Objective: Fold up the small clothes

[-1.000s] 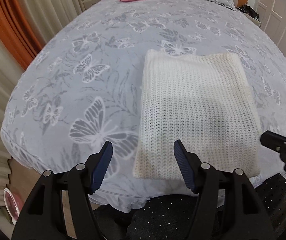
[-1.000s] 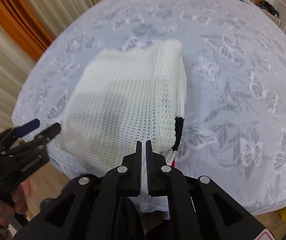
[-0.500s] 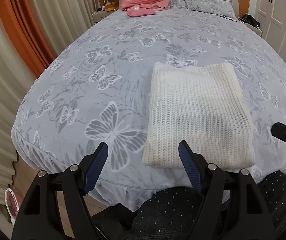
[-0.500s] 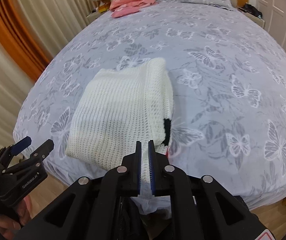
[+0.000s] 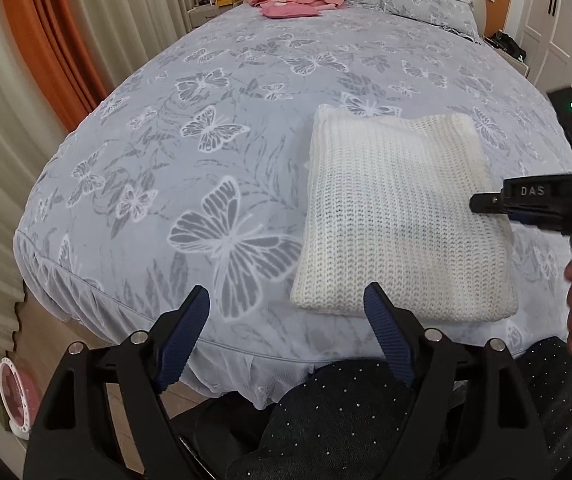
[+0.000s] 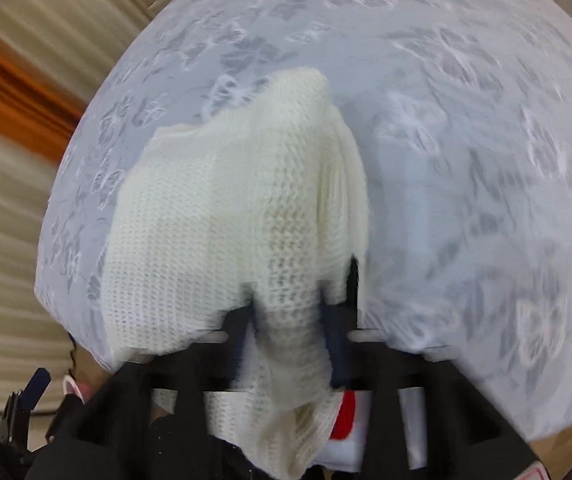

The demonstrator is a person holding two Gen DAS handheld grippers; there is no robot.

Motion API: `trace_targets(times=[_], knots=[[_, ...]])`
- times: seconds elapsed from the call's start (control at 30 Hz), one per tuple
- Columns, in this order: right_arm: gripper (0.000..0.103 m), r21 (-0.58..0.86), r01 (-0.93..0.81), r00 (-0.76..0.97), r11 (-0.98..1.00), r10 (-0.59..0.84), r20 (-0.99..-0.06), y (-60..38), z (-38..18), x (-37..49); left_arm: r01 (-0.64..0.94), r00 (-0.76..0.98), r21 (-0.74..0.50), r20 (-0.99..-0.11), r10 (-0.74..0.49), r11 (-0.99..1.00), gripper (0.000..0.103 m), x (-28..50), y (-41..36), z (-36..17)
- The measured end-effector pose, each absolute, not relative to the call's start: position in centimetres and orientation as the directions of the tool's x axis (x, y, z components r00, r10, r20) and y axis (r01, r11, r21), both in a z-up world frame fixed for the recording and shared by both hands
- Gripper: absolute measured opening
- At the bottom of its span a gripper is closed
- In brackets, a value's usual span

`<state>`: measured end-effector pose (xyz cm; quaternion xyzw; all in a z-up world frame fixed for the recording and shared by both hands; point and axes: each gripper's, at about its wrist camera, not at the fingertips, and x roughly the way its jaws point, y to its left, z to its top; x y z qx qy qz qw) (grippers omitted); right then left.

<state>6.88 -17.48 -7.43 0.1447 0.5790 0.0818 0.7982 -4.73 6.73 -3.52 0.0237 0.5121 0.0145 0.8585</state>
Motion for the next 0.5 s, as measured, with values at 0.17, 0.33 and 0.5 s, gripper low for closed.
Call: trace_targets(times=[0.17, 0.33, 0.5], knots=[[0.018, 0.221, 0.002, 0.38, 0.975, 0.204, -0.902, -17.4, -6.4, 7.9, 0.005, 0.475, 0.031, -0.88, 0.025, 0.999, 0.077, -3.8, 6.9, -3.8], [0.024, 0.233, 0.027, 0.296, 0.972, 0.215, -0.931, -17.8, -9.7, 7.2, 0.007, 0.437, 0.007, -0.899, 0.003, 1.0, 0.077, -2.4, 6.2, -5.1], [0.028, 0.312, 0.063, 0.373, 0.948, 0.268, -0.889, -17.7, -6.3, 2.7, 0.028, 0.436, -0.005, -0.9, -0.017, 1.0, 0.077, -1.4, 5.4, -5.3]])
